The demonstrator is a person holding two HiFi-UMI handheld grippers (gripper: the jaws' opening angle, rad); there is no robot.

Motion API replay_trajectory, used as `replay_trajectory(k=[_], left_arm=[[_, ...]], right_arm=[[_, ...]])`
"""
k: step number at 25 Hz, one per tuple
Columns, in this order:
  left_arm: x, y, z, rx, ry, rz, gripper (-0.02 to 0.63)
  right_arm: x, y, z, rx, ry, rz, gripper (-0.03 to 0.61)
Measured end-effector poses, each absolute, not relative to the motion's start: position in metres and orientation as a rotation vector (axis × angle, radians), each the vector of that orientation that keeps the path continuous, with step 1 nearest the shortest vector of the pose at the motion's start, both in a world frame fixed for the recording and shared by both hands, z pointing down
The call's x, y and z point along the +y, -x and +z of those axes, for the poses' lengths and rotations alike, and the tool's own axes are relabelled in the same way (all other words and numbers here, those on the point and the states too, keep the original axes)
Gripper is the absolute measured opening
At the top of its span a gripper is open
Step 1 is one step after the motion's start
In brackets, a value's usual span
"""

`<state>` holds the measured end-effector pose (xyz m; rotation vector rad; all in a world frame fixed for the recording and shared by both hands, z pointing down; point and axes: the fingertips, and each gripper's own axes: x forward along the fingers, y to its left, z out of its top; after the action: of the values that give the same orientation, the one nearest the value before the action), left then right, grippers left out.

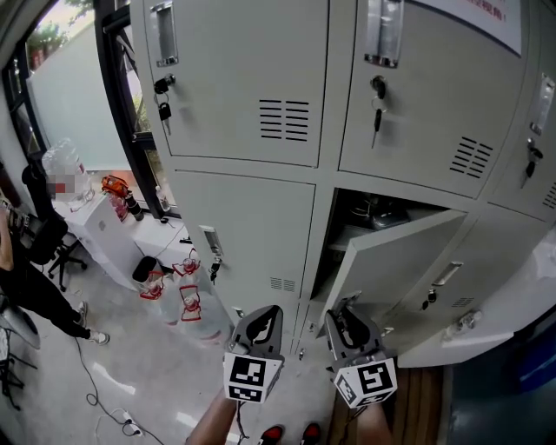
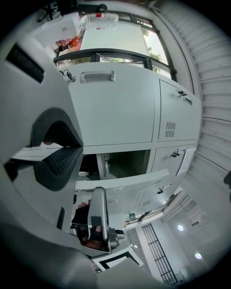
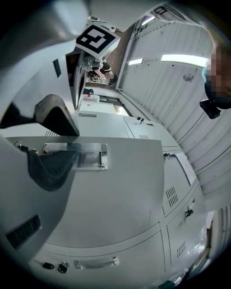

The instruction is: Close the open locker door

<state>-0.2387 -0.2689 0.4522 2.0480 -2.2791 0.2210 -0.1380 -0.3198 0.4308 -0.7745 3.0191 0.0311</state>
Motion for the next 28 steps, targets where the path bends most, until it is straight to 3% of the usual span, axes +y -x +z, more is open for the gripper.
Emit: replay_trajectory(k=[28], left_arm=[[-0.305, 0.281, 0.482, -2.266, -2.004, 0.204, 0.021]], right_arm=[[-0.388, 0.193, 0.430, 2.987, 0.848, 0.041, 0.072]])
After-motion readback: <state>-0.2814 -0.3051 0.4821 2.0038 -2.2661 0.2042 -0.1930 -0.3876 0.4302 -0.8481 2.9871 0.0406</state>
